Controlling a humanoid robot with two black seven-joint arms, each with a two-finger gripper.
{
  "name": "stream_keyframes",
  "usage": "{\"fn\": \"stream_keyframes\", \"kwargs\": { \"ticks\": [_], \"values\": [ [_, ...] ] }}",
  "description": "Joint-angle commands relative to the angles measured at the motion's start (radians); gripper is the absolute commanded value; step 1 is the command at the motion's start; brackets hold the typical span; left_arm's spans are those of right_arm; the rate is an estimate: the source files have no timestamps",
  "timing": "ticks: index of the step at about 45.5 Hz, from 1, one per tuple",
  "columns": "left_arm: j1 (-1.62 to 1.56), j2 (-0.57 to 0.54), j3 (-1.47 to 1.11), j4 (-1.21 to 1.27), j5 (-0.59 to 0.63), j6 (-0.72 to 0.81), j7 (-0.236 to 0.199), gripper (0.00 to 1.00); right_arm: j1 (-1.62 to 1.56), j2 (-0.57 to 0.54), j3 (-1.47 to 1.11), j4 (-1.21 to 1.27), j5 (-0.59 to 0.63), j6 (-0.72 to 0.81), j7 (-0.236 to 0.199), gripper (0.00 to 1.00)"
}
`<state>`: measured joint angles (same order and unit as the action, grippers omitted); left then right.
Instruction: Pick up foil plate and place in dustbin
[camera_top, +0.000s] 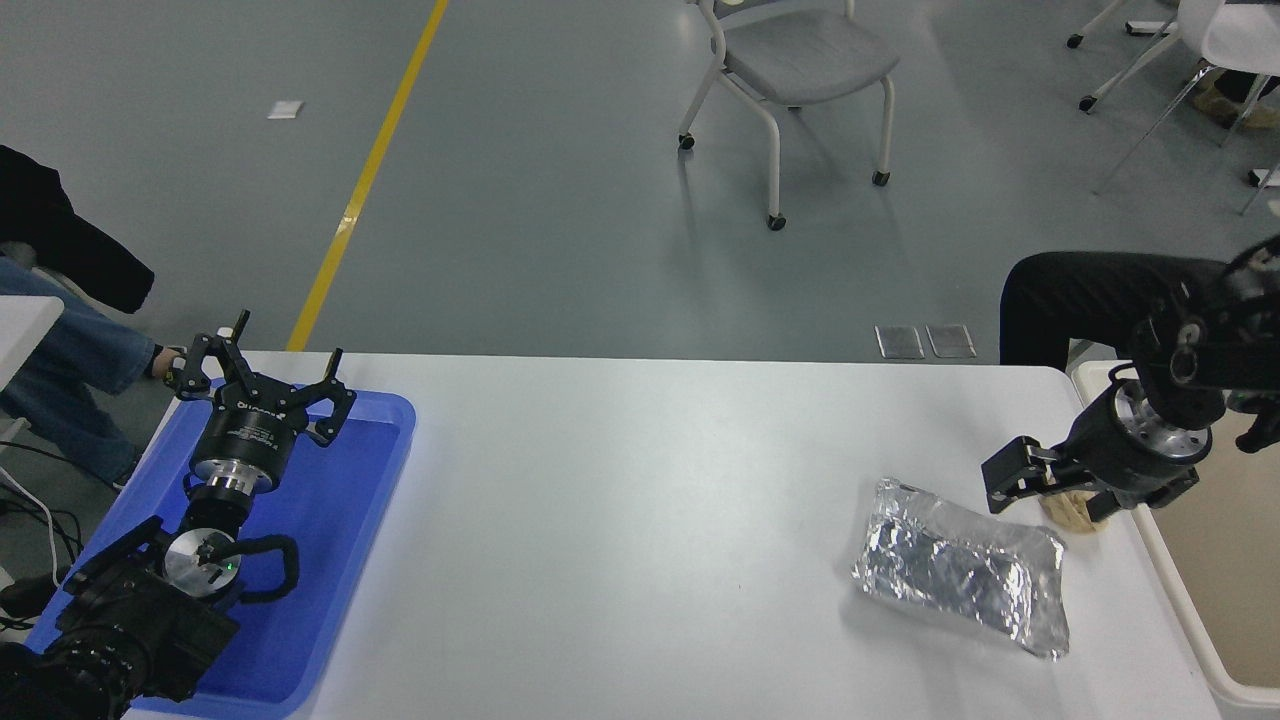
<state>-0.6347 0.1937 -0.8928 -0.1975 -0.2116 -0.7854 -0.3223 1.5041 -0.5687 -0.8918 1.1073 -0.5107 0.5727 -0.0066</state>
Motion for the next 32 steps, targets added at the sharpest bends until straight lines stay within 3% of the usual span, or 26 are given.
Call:
{"fn": "stream_keyframes", "kwargs": {
  "ticks": [1,32],
  "values": [
    [0.0,0.0,0.0,0.0,0.0,0.0,0.0,1.0,-0.194,-0.005,0.148,-0.11,-0.049,-0.014,0.0,1.0],
    [0.001,0.0,0.0,0.0,0.0,0.0,0.0,1.0,-0.43,0.01,0.163,-0.32,-0.115,-0.151,-0.001,1.0]
  ]
}}
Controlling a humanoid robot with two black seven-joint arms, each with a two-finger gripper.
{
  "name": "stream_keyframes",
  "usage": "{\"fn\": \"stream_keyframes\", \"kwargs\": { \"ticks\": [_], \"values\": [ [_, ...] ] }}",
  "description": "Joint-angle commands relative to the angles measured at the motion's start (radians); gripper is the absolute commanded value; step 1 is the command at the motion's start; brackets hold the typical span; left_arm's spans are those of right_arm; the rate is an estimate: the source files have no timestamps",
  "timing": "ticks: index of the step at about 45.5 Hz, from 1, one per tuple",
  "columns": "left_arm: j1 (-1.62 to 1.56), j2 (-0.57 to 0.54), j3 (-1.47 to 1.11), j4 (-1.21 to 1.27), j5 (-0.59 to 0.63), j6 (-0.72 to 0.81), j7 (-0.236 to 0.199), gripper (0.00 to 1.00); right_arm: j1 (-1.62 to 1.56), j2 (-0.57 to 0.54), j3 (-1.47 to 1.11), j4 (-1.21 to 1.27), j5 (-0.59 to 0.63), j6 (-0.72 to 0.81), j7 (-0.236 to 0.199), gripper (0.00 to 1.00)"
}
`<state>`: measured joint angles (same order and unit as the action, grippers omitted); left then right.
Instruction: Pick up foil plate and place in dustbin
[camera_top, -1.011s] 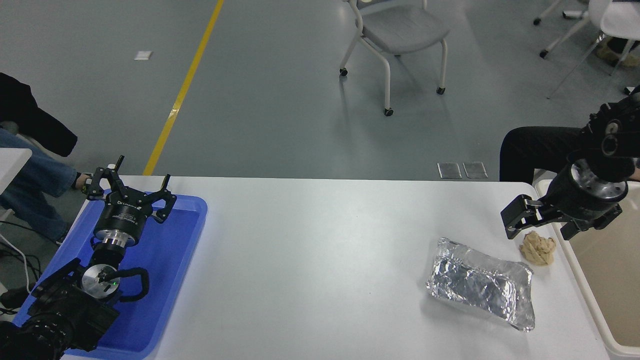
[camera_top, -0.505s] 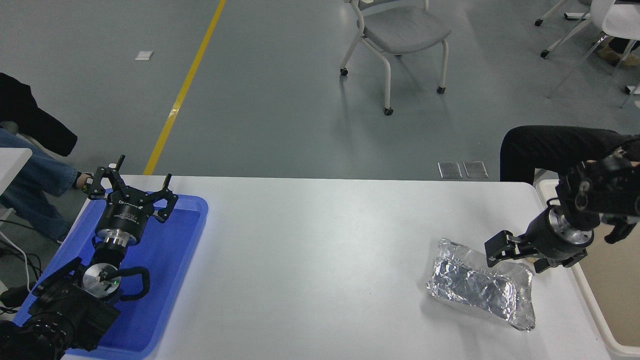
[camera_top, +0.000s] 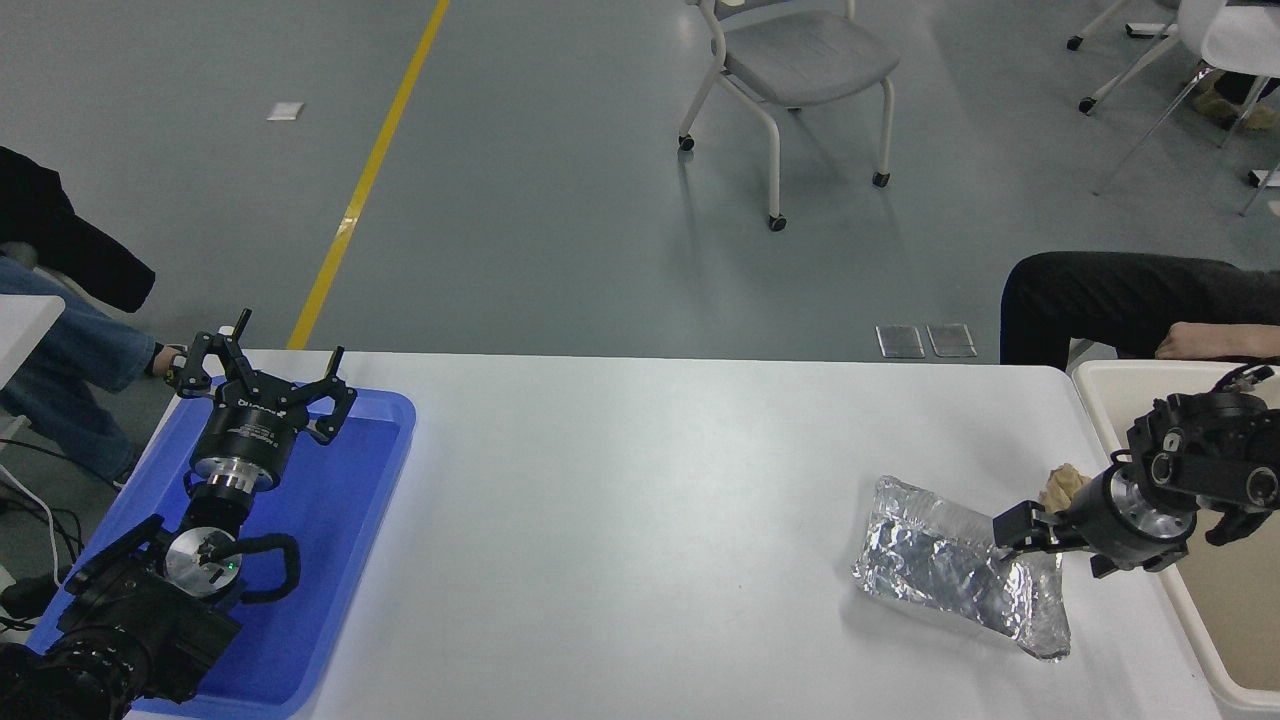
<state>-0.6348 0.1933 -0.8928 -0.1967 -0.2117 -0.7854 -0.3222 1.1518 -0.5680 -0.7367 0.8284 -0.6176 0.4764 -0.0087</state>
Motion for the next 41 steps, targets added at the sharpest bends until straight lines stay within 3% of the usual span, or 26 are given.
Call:
{"fn": "stream_keyframes", "kwargs": {
  "ticks": [1,11,17,20,25,26,27,41],
  "values": [
    [0.0,0.0,0.0,-0.001,0.0,0.0,-0.001,1.0,-0.08,0.013,0.008,-0.041,-0.007,-0.055,0.001,1.0],
    [0.001,0.0,0.0,0.002,0.0,0.0,0.0,1.0,-0.098,0.056,0.016,-0.041,0.01,-0.107,-0.001,0.93],
    [0.0,0.0,0.0,0.002,0.0,0.0,0.0,1.0,-0.109,0.062,0.046,-0.045,0.01,-0.122,-0.001,0.68],
    [0.0,0.0,0.0,0.002,0.0,0.0,0.0,1.0,-0.122,0.062,0.054,-0.052,0.009,-0.124,0.001,0.44],
    [0.0,0.0,0.0,-0.001,0.0,0.0,0.0,1.0,-0.126,0.062,0.056,-0.054,0.009,-0.113,0.004,0.21],
    [0.0,0.0,0.0,-0.001,0.0,0.0,0.0,1.0,-0.126,0.062,0.056,-0.052,0.009,-0.113,0.004,0.06],
    [0.001,0.0,0.0,-0.001,0.0,0.0,0.0,1.0,-0.126,0.062,0.056,-0.052,0.007,-0.113,0.004,0.0],
    [0.0,0.0,0.0,-0.001,0.0,0.0,0.0,1.0,-0.107,0.062,0.056,-0.028,-0.005,-0.117,0.006,0.0]
  ]
}}
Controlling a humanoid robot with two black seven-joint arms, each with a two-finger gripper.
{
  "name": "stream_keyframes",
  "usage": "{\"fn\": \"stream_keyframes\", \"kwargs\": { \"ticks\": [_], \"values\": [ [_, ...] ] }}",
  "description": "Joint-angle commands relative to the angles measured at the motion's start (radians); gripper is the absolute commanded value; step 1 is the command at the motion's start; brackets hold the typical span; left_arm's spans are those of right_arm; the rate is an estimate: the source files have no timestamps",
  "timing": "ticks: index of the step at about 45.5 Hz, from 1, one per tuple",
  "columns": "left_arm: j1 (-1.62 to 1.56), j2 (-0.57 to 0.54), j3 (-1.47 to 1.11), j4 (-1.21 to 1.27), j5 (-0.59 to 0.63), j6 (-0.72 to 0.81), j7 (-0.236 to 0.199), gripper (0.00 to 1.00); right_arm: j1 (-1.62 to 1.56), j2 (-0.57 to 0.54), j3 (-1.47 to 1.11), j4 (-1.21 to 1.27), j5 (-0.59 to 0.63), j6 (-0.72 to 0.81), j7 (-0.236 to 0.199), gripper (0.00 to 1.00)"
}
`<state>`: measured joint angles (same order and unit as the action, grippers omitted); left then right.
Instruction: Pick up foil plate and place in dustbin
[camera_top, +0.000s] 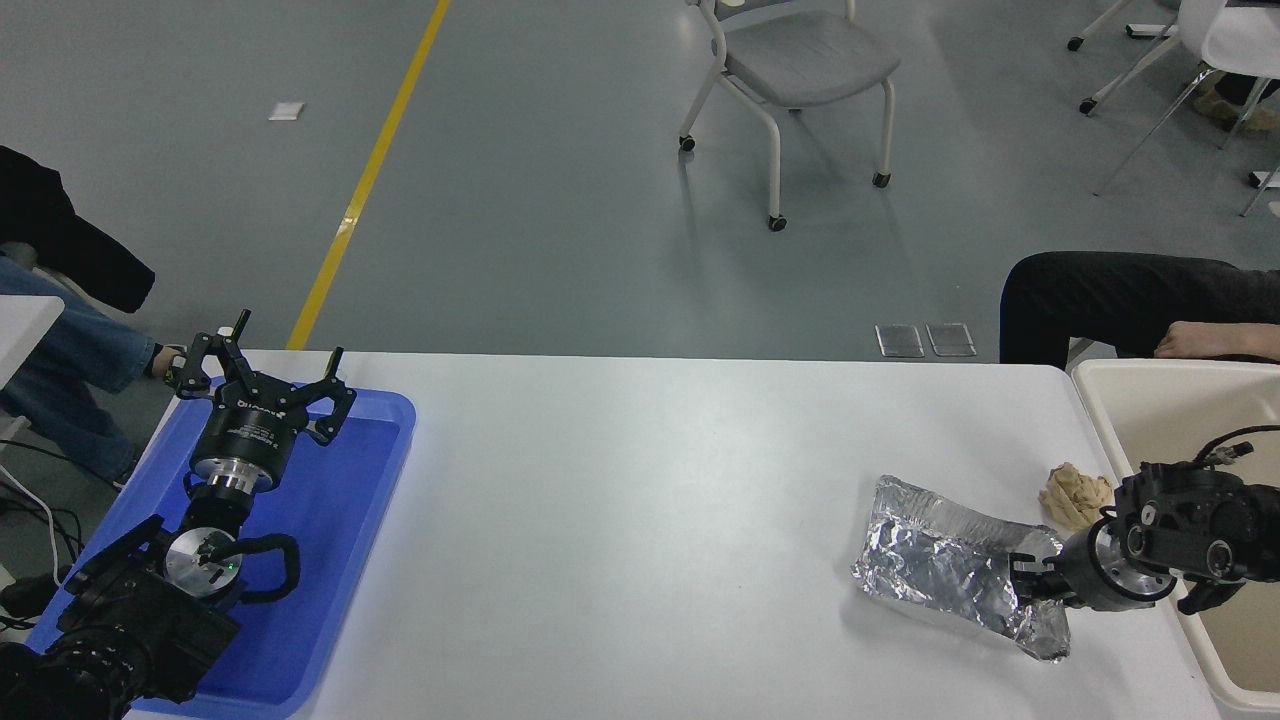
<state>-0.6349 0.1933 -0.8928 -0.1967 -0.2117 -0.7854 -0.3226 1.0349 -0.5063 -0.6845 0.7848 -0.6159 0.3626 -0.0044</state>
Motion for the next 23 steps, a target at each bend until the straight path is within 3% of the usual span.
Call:
{"fn": "stream_keyframes", "kwargs": {
  "ticks": [1,23],
  "values": [
    [0.0,0.0,0.0,-0.001,0.0,0.0,0.0,1.0,0.013,-0.001,0.003,0.017,-0.007,-0.002,0.001,0.0],
    [-0.002,0.0,0.0,-0.001,0.0,0.0,0.0,1.0,0.298,-0.115,-0.119,0.243,-0.005,0.004,-0.002,0.0]
  ]
}}
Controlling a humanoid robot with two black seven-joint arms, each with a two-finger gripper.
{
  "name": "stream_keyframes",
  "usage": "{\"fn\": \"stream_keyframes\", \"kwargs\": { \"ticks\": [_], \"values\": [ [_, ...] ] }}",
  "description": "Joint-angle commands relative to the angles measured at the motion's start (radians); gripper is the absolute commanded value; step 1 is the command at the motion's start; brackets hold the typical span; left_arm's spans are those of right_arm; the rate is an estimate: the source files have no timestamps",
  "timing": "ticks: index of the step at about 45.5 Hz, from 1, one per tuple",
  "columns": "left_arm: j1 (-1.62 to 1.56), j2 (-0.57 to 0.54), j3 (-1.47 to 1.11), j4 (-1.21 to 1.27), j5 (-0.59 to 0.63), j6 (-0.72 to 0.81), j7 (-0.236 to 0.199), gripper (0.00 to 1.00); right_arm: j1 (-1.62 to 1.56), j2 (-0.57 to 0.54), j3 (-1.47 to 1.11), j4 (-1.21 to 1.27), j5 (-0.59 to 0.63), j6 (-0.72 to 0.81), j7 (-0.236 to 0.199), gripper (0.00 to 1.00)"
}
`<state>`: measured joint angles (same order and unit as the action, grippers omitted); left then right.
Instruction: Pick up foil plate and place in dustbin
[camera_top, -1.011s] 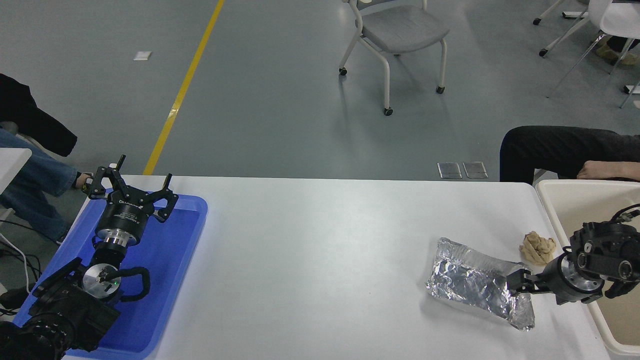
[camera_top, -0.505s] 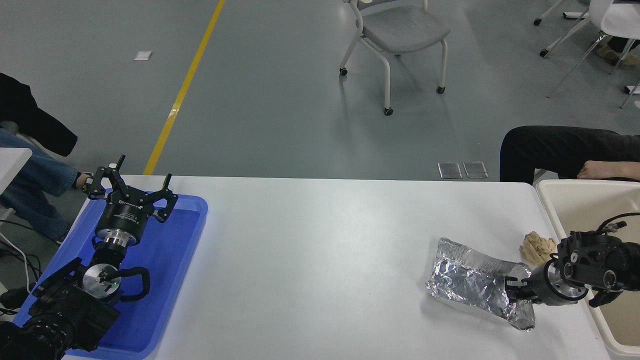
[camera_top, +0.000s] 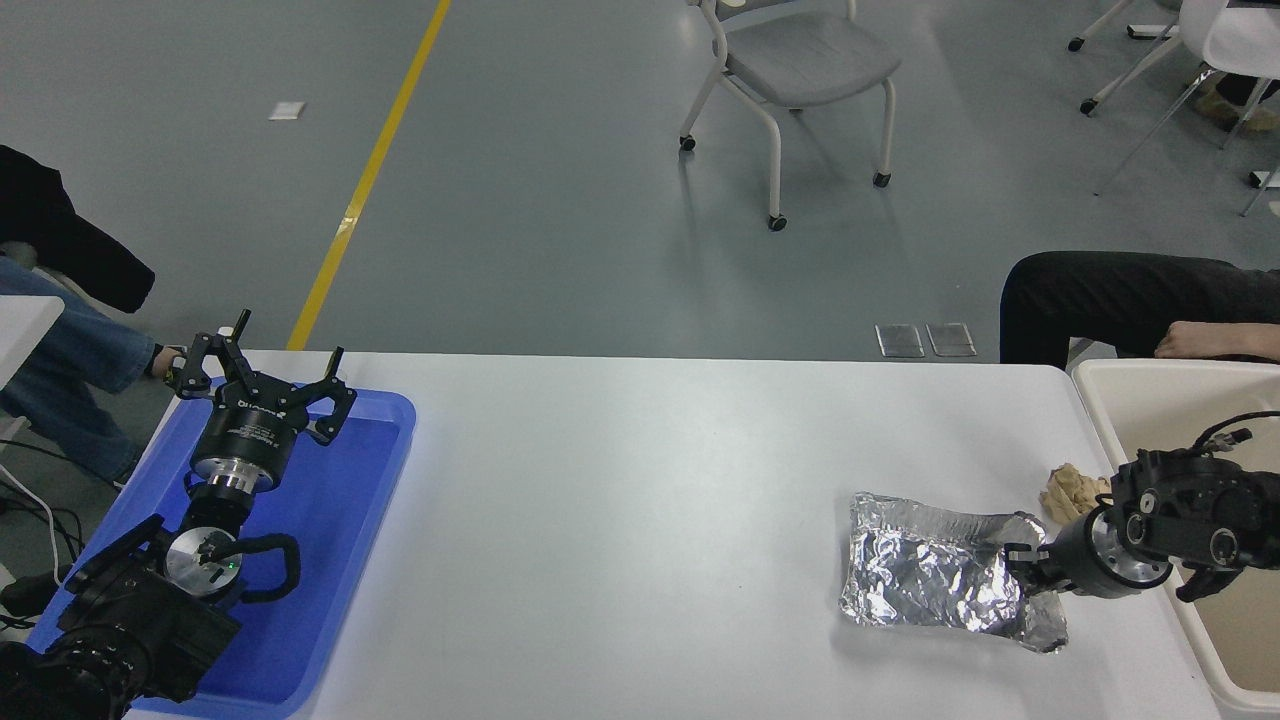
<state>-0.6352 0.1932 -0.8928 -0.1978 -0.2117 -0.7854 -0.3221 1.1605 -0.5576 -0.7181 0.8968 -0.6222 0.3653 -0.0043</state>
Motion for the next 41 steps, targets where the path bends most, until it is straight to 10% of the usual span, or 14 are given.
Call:
{"fn": "stream_keyframes", "kwargs": {
  "ticks": [1,41],
  "values": [
    [0.0,-0.001,0.0,0.0,0.0,0.0,0.0,1.0,0.2,-0.074,-0.101,0.149,0.001,0.003,0.0,0.0],
    [0.0,0.002,-0.002,0.0,0.002,0.0,0.0,1.0,1.045,-0.113,-0.681,0.537,0.024,0.112,-0.011,0.0]
  ]
}}
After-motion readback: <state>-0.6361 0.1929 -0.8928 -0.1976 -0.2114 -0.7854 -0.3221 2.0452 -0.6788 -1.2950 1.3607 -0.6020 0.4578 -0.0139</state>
